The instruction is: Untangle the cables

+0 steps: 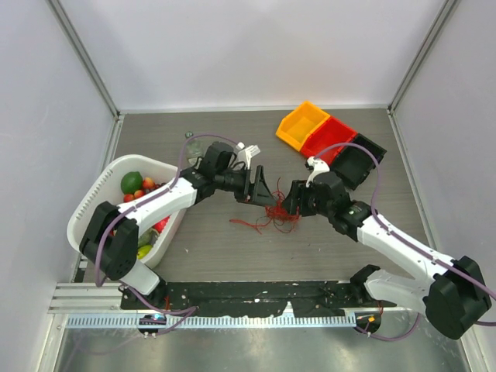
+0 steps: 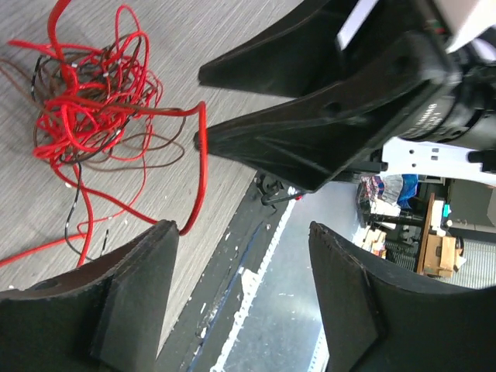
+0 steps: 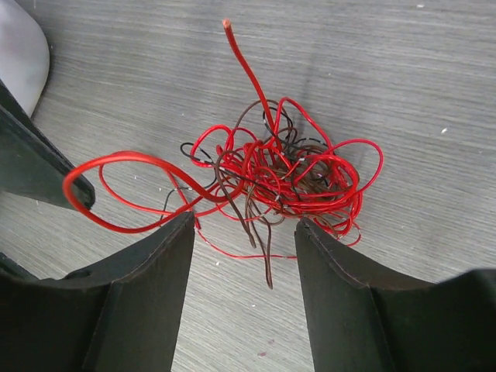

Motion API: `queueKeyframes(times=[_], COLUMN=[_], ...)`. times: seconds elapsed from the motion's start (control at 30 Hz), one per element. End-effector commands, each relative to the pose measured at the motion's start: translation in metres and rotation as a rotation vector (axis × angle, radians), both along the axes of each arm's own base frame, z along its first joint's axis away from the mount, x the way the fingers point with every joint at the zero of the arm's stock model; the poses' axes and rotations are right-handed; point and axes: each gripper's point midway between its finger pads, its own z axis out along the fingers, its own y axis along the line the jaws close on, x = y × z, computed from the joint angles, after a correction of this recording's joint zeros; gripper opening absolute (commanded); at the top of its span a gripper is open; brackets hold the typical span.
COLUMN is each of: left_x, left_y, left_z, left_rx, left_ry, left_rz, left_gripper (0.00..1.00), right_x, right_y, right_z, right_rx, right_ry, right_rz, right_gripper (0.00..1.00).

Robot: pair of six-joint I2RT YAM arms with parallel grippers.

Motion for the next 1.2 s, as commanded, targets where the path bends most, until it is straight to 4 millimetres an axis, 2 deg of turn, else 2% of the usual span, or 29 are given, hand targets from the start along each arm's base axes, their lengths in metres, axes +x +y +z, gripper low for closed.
queueKeyframes(times=[0.0, 0.07, 0.13, 0.23, 0.33, 0.4, 0.5, 0.67, 0.8, 0.83, 0.9, 0.97, 1.1, 1.17], left_x=[0.001, 0.000, 0.000, 0.001, 0.004, 0.005, -0.003, -0.033, -0.057, -0.063, -0.073, -0.079, -0.089, -0.089], left_y=[-0.009, -0.012, -0.016, -0.020, -0.018, -0.015, -0.006, 0.021, 0.035, 0.039, 0.049, 0.065, 0.087, 0.095], left_z=[0.029, 0.018, 0.005, -0.002, 0.006, 0.022, 0.064, 0.155, 0.230, 0.263, 0.309, 0.363, 0.433, 0.454], left_rx=[-0.106, -0.082, -0.054, -0.017, 0.001, -0.023, -0.117, -0.356, -0.507, -0.549, -0.591, -0.638, -0.675, -0.679], left_ry=[-0.087, -0.064, -0.028, -0.022, -0.055, -0.131, -0.296, -0.616, -0.668, -0.699, -0.730, -0.782, -0.892, -0.932], left_rz=[-0.026, -0.024, -0.030, -0.036, -0.029, -0.024, -0.023, 0.020, 0.065, 0.078, 0.123, 0.187, 0.249, 0.290], left_gripper=[0.72, 0.70, 0.61, 0.34, 0.09, 0.00, 0.00, 0.00, 0.00, 0.00, 0.00, 0.00, 0.00, 0.00], right_x=[0.003, 0.005, 0.007, 0.009, 0.015, 0.016, 0.017, 0.023, 0.032, 0.031, 0.033, 0.035, 0.038, 0.040], right_y=[0.011, 0.015, 0.020, 0.019, 0.018, 0.017, 0.015, 0.007, -0.010, -0.012, -0.020, -0.029, -0.043, -0.045], right_z=[-0.001, -0.003, -0.008, -0.019, -0.029, -0.037, -0.044, -0.053, -0.066, -0.072, -0.082, -0.092, -0.105, -0.106], right_rx=[0.079, 0.107, 0.121, 0.109, 0.107, 0.110, 0.116, 0.096, 0.078, 0.077, 0.065, 0.050, 0.023, 0.006], right_ry=[-0.015, -0.013, -0.002, 0.021, 0.023, 0.040, 0.059, 0.067, 0.101, 0.120, 0.151, 0.180, 0.215, 0.211], right_rz=[0.004, 0.000, 0.005, -0.017, -0.050, -0.070, -0.101, -0.165, -0.255, -0.261, -0.294, -0.330, -0.376, -0.375], right_gripper=[0.59, 0.59, 0.59, 0.57, 0.55, 0.55, 0.54, 0.55, 0.54, 0.48, 0.38, 0.35, 0.34, 0.34])
